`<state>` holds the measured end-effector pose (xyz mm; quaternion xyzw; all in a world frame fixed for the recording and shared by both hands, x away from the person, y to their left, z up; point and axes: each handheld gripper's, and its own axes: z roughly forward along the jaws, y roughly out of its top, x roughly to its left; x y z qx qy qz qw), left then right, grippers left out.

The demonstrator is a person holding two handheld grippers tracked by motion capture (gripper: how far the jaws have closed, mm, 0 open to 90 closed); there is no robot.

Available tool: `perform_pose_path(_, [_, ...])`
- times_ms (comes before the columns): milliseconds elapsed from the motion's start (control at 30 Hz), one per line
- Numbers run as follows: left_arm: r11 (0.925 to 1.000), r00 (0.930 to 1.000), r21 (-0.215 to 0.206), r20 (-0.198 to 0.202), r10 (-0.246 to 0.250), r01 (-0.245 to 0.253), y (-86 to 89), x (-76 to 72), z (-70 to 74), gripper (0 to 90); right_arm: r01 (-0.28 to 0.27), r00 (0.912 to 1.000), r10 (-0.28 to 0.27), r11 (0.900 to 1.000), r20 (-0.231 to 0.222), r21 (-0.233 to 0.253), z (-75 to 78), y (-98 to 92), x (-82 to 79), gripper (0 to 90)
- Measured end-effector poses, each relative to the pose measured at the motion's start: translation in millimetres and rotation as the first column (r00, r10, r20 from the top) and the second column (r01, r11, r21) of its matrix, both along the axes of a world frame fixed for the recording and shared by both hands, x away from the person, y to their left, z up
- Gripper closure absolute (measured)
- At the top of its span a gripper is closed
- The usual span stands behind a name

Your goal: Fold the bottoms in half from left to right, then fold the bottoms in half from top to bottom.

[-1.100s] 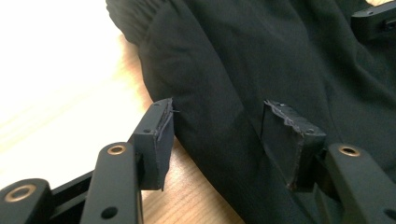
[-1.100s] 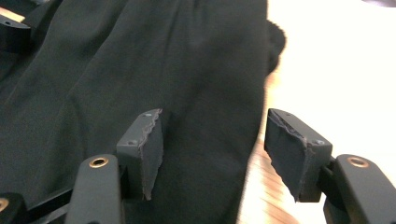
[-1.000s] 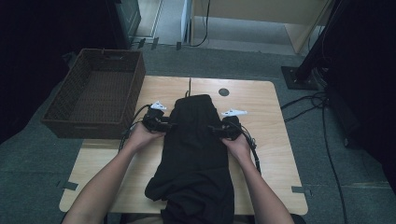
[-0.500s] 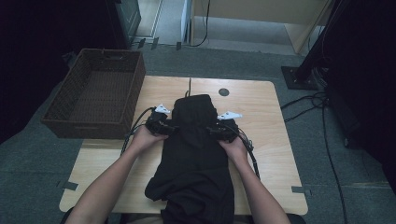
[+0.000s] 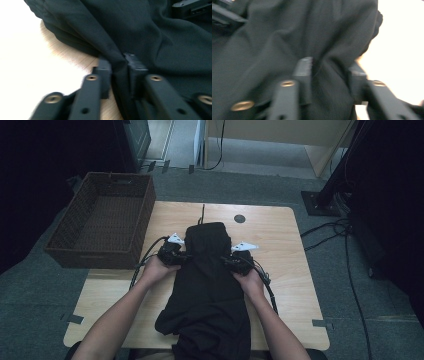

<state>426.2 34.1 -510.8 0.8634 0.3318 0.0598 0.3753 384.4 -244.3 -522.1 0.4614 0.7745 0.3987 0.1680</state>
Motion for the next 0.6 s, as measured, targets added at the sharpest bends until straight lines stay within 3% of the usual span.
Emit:
perform_pose_path(33, [0.9999, 1.0000, -0.010, -0.002, 0.000, 0.000, -0.5, -0.6, -0.9, 83.4, -0.009, 0.9999, 0.009, 1.000, -0.008, 0.018, -0.3, 0.8, -1.0, 76.2])
perform_pose_path(167, [0.9994, 0.9996, -0.029, -0.023, 0.015, -0.016, -1.0, 1.7, -0.9, 88.1, 0.003, 0.9978, 0.002, 0.996, -0.066, 0.086, 0.1, -3.2, 4.3, 79.8])
perform_pose_path(233, [0.9997, 0.9997, -0.013, -0.013, 0.022, -0.022, -3.2, 5.6, 2.6, 88.5, 0.022, 0.9954, -0.015, 0.997, -0.095, 0.080, 3.6, -3.5, 9.4, 80.2])
perform_pose_path(300, [0.9996, 0.9996, 0.004, 0.004, 0.028, -0.028, -6.9, 12.3, 10.6, 88.5, 0.025, 0.9957, -0.018, 0.997, -0.091, 0.069, 8.1, -3.7, 16.3, 80.6])
perform_pose_path(433, [0.9992, 0.9980, -0.010, 0.049, 0.039, -0.038, -11.4, 30.8, 35.4, 88.6, 0.034, 0.9968, -0.029, 0.997, -0.075, 0.065, 27.1, -6.9, 36.8, 80.7])
perform_pose_path(567, [0.9953, 0.9919, -0.063, 0.099, 0.079, -0.073, -11.5, 50.4, 71.5, 88.6, 0.044, 0.9989, -0.042, 0.996, -0.022, 0.083, 68.1, -12.5, 63.6, 80.8])
perform_pose_path(600, [0.9942, 0.9883, -0.077, 0.127, 0.085, -0.076, -11.0, 53.6, 83.8, 88.7, 0.041, 0.9991, -0.041, 0.997, -0.013, 0.070, 77.9, -13.5, 68.8, 80.8])
